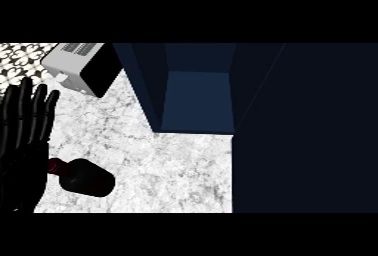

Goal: Pick up the wine, place it into the cabinet and close the cabinet

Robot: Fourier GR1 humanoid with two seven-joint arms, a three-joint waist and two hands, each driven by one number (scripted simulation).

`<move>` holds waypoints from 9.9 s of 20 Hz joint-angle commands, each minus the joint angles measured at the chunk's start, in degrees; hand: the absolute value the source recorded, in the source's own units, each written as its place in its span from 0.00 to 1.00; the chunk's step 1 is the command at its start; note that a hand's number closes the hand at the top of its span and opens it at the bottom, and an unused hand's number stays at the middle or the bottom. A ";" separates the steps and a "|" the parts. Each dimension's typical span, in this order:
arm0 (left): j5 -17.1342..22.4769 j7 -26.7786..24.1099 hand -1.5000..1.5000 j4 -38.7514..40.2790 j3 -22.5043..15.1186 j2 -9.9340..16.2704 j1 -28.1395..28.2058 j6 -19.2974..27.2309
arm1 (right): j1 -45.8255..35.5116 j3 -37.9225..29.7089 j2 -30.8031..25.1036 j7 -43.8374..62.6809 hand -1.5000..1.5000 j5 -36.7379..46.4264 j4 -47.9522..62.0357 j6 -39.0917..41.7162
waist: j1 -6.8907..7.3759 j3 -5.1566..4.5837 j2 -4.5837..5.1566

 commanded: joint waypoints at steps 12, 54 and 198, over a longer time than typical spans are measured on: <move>22.73 3.36 0.00 -14.62 -13.44 6.26 27.71 -21.27 | 9.66 7.53 -2.37 12.37 0.00 -8.15 -13.25 7.30 | -0.54 1.61 1.93; 39.07 14.92 0.00 -21.99 9.70 11.46 26.96 -14.76 | 1.70 8.91 -2.94 31.60 0.00 -7.27 -25.63 1.10 | -1.09 1.65 2.10; 10.51 1.56 1.00 17.16 -12.84 -4.90 -11.15 4.57 | -6.81 5.30 2.22 42.44 0.00 -6.46 -27.13 3.08 | -1.72 1.64 2.24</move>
